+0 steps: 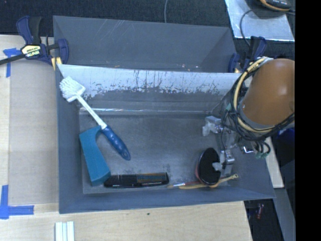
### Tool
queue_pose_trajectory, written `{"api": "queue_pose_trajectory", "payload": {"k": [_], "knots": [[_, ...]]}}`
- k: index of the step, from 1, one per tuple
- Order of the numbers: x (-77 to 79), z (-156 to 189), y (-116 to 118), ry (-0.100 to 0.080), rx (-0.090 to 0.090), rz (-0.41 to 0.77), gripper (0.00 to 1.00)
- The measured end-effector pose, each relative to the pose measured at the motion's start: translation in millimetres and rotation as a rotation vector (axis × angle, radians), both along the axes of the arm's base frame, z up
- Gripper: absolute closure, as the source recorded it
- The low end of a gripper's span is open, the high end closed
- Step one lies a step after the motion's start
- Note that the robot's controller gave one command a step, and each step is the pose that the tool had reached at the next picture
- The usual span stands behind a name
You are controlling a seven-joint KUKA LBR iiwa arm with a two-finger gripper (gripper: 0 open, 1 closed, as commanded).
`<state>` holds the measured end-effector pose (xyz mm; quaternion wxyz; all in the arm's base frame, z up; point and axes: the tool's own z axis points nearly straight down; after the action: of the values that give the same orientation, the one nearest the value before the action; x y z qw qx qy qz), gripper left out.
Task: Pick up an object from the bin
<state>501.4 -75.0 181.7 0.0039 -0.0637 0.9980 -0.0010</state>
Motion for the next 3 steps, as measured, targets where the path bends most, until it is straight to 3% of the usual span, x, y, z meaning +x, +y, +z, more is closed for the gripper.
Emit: {"api": "queue_pose_trajectory", "payload": {"k": [1, 2, 3], "knots": [[-11.5, -51.1, -18.1, -0.007, -0.003, 0.219, 0.0], [-8.8, -72.6, -13.9, 0.0, -0.003, 0.229, 0.0], [-5.0, -76.8, 13.4, -0.002, -0.006, 0.465, 0.0]]}}
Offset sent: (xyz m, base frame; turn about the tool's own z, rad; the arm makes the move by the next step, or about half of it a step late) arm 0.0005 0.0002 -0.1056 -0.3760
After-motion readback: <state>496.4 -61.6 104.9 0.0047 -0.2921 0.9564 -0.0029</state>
